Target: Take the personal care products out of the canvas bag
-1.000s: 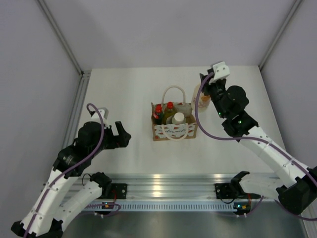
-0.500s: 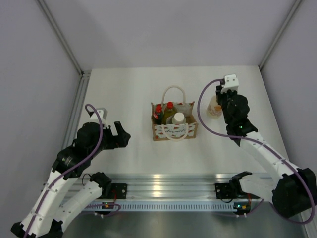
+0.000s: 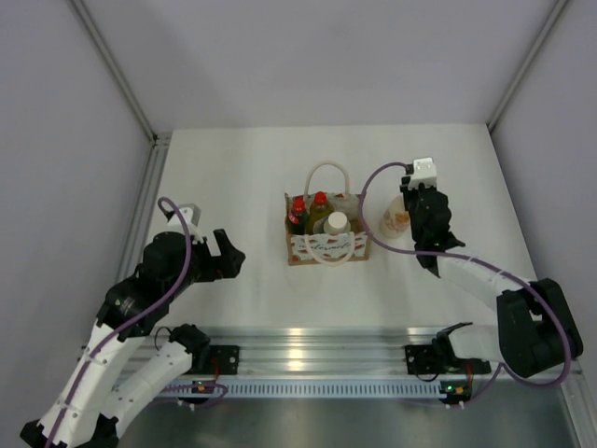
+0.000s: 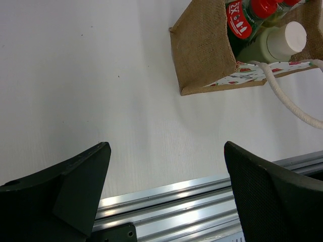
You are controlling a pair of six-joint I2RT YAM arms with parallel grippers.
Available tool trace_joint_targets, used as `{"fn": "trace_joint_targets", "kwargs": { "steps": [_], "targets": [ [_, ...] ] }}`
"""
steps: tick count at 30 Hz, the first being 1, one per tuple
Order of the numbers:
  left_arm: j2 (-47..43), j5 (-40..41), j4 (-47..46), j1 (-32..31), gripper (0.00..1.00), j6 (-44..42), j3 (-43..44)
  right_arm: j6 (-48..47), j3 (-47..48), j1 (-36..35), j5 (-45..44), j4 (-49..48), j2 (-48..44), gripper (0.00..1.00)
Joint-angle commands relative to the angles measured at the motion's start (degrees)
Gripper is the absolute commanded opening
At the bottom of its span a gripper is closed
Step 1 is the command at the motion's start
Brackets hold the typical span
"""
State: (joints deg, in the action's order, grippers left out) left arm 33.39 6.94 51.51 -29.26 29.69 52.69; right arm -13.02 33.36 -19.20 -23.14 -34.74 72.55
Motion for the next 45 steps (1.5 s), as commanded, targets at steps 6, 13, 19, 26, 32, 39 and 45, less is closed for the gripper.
{"fn": "trace_joint_targets", "kwargs": {
  "steps": [6,13,19,26,32,39,45],
  "targets": [
    [-0.69,0.53,-2.02,-0.1,0.98,0.1,-0.48,1.33,0.91,0.92,-1.47,-14.3,-1.01,0.0],
    [-0.87,0.71,-2.02,-0.1,0.98,0.19,-0.48,0.8,2.58,0.66,-1.39,-10.27,0.48,0.04],
    [-1.22,0.62,-2.02,-0.1,0.98,0.28,-0.48,1.85,2.93,-0.05,-1.74,-9.73,1.36,0.35],
    [-1.22,0.62,-2.02,-0.1,0.98,0.19,-0.48,3.52,3.64,-0.13,-1.3,-7.54,0.13,0.51],
    [-1.22,0.62,-2.02,-0.1,0.98,0.28,-0.48,5.37,4.6,-0.22,1.15,-3.94,-3.03,0.61],
    [-0.96,0.62,-2.02,-0.1,0.98,0.19,-0.48,8.87,9.69,-0.22,5.73,5.98,-10.23,0.77],
    [-0.08,0.79,-2.02,-0.01,0.98,0.19,-0.13,17.22,16.28,-0.22,12.31,19.08,-14.1,0.88]
  ]
}}
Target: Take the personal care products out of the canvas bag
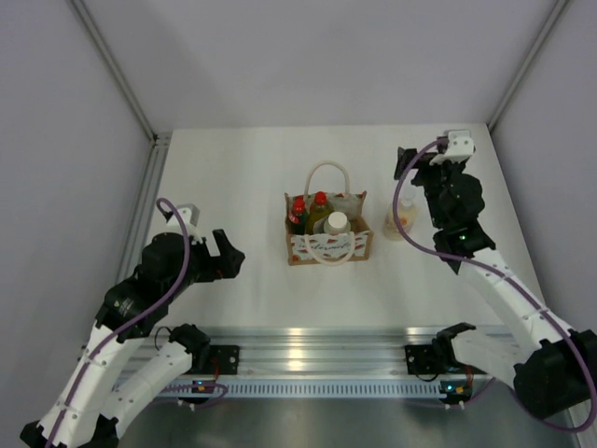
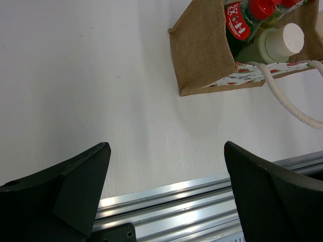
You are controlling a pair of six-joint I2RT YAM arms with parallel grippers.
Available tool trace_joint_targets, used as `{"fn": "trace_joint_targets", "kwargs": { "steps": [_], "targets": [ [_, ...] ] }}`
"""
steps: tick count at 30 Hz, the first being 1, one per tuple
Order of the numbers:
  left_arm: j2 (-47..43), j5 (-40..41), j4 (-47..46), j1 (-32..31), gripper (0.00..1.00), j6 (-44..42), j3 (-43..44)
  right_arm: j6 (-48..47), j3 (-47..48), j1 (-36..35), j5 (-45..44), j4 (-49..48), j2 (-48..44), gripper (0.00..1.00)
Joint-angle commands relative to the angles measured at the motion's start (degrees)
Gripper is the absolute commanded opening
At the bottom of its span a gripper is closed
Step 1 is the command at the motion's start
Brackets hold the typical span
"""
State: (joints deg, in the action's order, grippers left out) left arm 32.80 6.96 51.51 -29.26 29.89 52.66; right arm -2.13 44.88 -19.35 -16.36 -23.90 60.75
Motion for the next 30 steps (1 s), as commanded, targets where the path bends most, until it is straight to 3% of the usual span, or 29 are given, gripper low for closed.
{"fn": "trace_joint_targets", "kwargs": {
  "steps": [1,2,6,10,11,15,18,23,27,30],
  "targets": [
    [1.21,0.86,-2.02,-0.1,0.98,0.08,0.07,7.39,5.38,-0.16,7.38,9.65,-2.22,0.91],
    [1.65,0.86,-2.02,-0.1,0.98,0.08,0.68,10.01,6.17,-0.07,11.92,11.49,-2.48,0.99],
    [4.03,-0.36,-3.24,-0.1,0.98,1.92,2.35,21.79,5.49,0.02,21.01,11.95,-4.4,0.99],
    [6.66,-6.69,-9.38,-0.1,0.98,4.29,2.18,22.7,3.1,0.02,33.65,8.87,-5.3,1.0],
    [8.49,-8.7,-10.36,-0.1,0.98,4.82,2.35,22.09,4.06,-0.07,38.2,10.87,-4.6,0.99],
    [13.41,-12.05,-16.51,-0.19,0.98,7.98,2.62,17.44,14.24,-1.73,40.09,28.35,2.5,1.0],
    [18.16,-14.6,-21.79,-0.19,0.98,9.57,2.79,11.37,20.32,-5.68,35.81,39.34,7.78,1.0],
    [25.38,-11.36,-24.61,-0.27,0.98,9.4,4.46,6.88,27.27,-14.99,17.36,51.65,15.17,0.98],
    [30.56,-11.53,-27.94,-0.62,0.98,8.96,4.55,6.53,30.7,-19.66,9.25,54.22,20.7,0.98],
    [33.73,-10.83,-29.09,-1.59,0.98,8.96,4.38,6.96,31.23,-20.64,9.5,54.57,23.44,0.95]
  ]
}}
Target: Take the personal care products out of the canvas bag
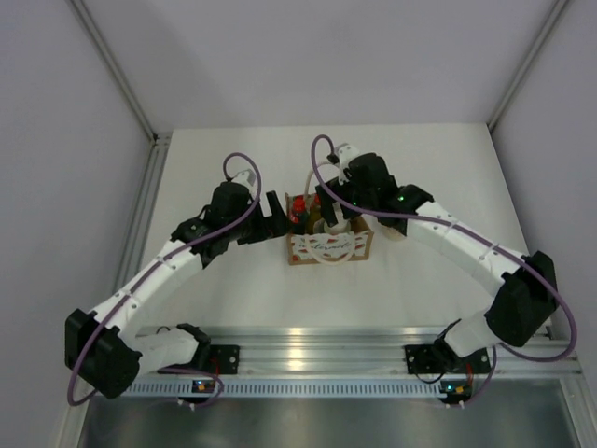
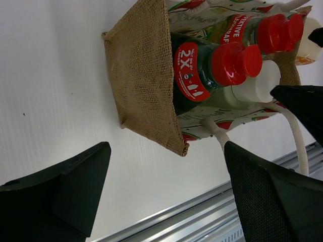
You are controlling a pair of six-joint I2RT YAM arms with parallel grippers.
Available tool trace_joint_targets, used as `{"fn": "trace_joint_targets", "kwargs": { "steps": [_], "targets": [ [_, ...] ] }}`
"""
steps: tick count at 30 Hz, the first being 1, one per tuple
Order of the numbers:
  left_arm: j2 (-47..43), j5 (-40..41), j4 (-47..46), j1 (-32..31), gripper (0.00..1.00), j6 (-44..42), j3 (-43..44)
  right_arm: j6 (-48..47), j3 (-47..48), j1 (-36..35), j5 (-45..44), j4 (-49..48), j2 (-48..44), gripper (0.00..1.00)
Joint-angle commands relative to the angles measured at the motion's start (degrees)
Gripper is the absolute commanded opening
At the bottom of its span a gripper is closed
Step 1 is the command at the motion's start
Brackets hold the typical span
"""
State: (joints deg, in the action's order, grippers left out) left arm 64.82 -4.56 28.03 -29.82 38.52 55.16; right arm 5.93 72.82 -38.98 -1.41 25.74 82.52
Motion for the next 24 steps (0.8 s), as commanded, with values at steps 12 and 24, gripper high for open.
{"fn": "trace_joint_targets", "kwargs": {
  "steps": [12,24],
  "targets": [
    [6.1,1.57,-10.98,-4.01,0.98,0.94,-1.98,-1.19,1.28,-1.97,-2.37,3.97,8.71,0.91],
    [5.76,2.36,-12.47,-5.33,0.98,2.26,-4.88,-1.71,1.01,-2.41,-6.59,3.88,15.12,0.9]
  ]
}}
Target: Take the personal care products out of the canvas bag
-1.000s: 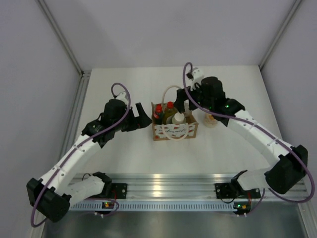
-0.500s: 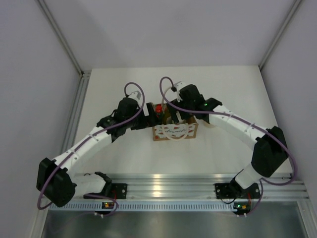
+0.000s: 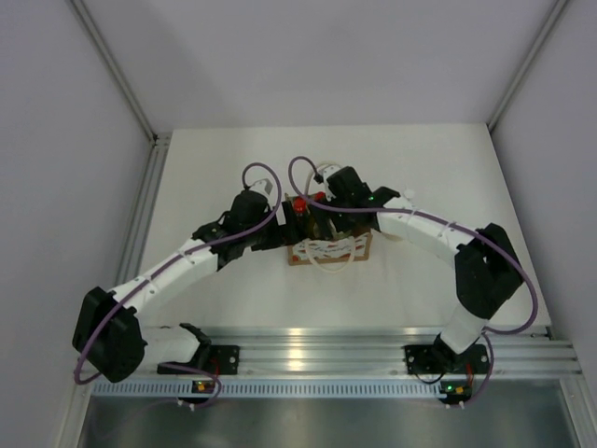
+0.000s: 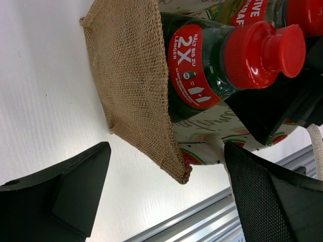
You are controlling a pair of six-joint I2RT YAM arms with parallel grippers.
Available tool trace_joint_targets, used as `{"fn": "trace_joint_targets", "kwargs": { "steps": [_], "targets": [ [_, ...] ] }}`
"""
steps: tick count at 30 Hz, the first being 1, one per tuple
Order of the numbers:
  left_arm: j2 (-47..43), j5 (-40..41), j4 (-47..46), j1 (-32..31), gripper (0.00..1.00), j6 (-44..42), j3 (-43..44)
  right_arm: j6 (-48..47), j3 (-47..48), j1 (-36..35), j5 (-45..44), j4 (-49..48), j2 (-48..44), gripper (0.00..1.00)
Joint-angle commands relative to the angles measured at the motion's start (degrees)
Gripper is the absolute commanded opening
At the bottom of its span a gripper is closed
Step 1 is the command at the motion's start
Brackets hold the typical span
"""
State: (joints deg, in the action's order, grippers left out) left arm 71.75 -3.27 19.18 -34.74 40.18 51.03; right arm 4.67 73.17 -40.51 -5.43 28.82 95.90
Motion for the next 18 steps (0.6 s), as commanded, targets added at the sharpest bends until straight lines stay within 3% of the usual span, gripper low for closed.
{"fn": "trace_joint_targets", "kwargs": {
  "steps": [1,7,10,11,18],
  "targets": [
    [-1.52,1.16,-3.62,-0.41,0.98,0.68,-1.01,-0.45,0.75,-0.88,-2.65,0.8,2.18,0.9],
    [-3.45,1.25,-3.45,-0.5,0.98,0.95,-1.72,-0.54,0.93,-1.06,-2.65,0.71,5.18,0.86],
    [-4.07,1.16,-3.45,-0.59,0.98,0.95,-1.98,-0.54,0.93,-1.24,-2.74,0.63,5.27,0.68],
    [-4.16,1.25,-3.45,-0.59,0.98,0.95,-2.07,-0.62,0.93,-1.24,-2.66,0.62,4.66,0.56],
    [-4.25,1.07,-3.53,-0.59,0.98,1.04,-2.25,-1.5,1.45,-1.24,-1.95,0.54,1.4,0.19]
  ]
}}
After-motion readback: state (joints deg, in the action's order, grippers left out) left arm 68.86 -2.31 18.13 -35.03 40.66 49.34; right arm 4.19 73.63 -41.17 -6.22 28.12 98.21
